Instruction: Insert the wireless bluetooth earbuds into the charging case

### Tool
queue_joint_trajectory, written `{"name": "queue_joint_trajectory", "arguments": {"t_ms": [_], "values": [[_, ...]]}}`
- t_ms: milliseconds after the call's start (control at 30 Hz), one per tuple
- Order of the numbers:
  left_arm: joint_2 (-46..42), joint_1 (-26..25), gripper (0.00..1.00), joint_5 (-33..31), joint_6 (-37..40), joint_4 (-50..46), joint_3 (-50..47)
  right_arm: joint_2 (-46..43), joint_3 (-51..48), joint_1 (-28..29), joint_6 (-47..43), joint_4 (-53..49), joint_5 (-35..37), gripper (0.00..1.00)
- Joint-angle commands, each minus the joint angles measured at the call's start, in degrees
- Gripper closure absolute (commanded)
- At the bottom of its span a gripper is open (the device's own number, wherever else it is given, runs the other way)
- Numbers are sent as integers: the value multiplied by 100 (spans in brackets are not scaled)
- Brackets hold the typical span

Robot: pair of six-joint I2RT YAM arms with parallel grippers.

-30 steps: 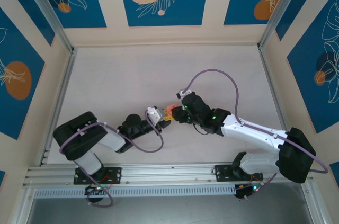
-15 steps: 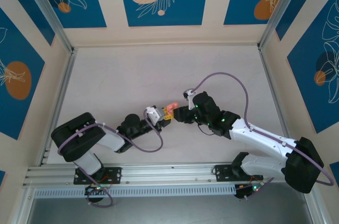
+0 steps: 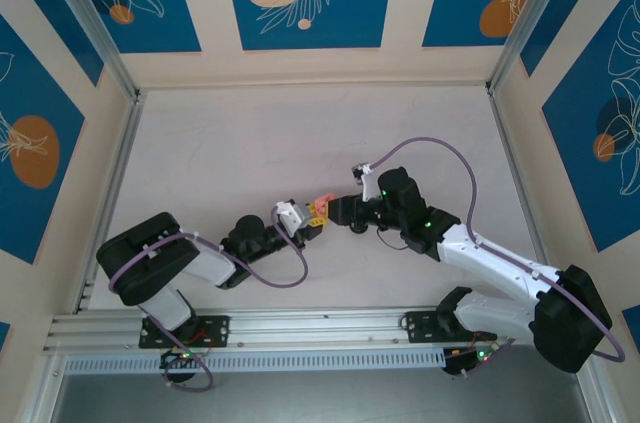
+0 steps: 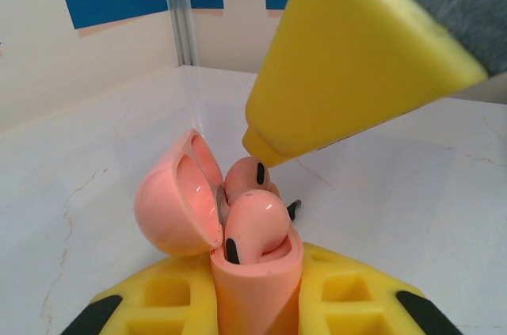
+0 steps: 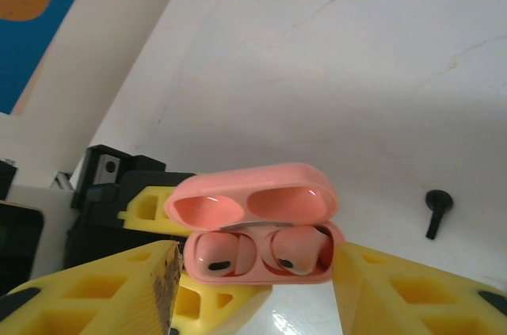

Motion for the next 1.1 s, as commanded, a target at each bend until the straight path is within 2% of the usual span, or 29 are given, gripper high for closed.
{"name": "queue_joint_trajectory", "arguments": {"t_ms": [0, 233, 400, 533, 700, 933, 1067], "values": [[-61, -99, 91, 32, 32, 301, 59, -122, -59, -76, 96, 195, -350, 46], [-112, -100, 91, 123, 56, 301, 41, -428, -2, -349, 57, -192, -472, 49], [-200, -101, 91, 530, 88, 301, 41, -732, 116, -862, -126, -574, -1244, 53], [-264, -100, 91, 820, 9, 301, 34, -859, 147, -1318, -629, -753, -2130, 53], [-358, -104, 90, 1174, -207, 300, 42, -1062, 319, -1764, -1727, -992, -3193, 49], [-359, -96, 91, 1742, -428, 300, 150, -923, 806, -2203, -3905, -1937, -4370, 44], [-344, -105, 91, 1855, -434, 301, 165, -905, 970, -2227, -5125, -2568, -4600, 28]]}}
